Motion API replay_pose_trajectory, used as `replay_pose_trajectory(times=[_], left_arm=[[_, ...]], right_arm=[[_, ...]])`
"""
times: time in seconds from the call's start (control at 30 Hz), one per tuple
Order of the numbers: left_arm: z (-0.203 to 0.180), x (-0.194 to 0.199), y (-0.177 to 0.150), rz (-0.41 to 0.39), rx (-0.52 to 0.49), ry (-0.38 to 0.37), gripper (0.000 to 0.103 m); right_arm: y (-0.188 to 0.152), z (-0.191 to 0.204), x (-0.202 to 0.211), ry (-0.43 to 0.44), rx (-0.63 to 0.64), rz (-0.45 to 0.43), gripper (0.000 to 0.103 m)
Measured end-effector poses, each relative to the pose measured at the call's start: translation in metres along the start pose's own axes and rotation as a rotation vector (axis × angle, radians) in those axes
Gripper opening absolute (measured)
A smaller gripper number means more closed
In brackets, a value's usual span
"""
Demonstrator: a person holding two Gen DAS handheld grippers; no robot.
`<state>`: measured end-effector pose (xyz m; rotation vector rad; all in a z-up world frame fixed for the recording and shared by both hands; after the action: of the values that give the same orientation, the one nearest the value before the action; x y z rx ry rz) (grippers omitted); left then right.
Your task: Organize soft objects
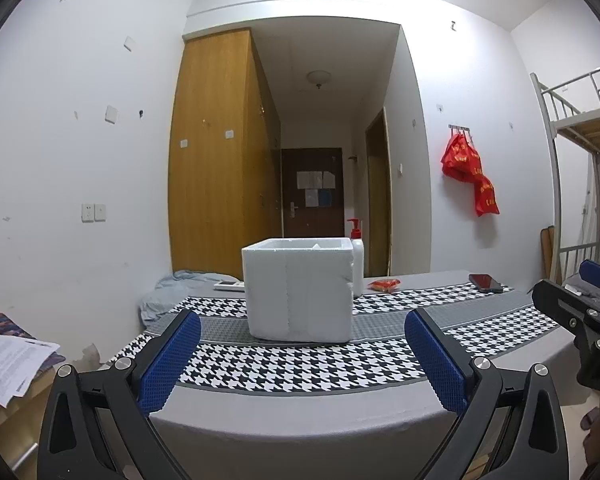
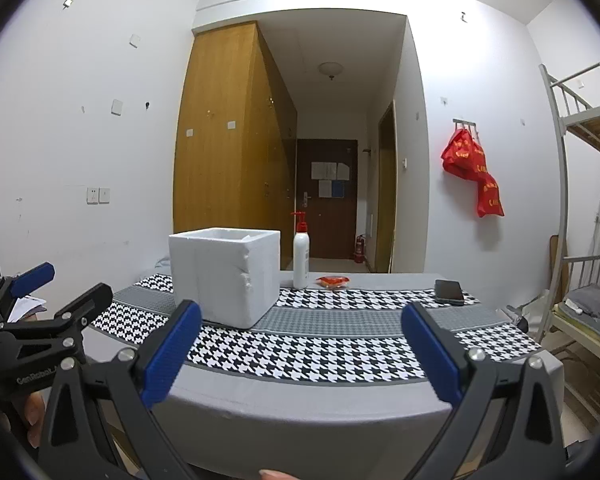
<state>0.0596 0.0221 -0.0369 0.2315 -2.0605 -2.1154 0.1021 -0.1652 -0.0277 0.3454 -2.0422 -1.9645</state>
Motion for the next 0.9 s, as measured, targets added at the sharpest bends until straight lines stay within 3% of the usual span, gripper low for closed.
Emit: replay_pose_trajectory(times=[0.9], left_arm=[[0.0023, -0.0004, -0.0036, 0.016, 0.001, -0.006, 0.102]], right_arm=[[0.0012, 0.0008, -0.0008, -0.003, 0.015, 0.0, 0.101]])
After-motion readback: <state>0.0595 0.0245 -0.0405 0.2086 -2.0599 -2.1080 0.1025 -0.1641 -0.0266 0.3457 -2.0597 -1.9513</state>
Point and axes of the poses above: each gripper's, at about its wrist camera, not at the fingertips, and x roughly against the way its jaws point, z to its left, y to its top, the point moved 10 cm from there along -x, roughly the way its jaws point, and after that the axes turned 5 degrees about -z, right-handed, at the moved point
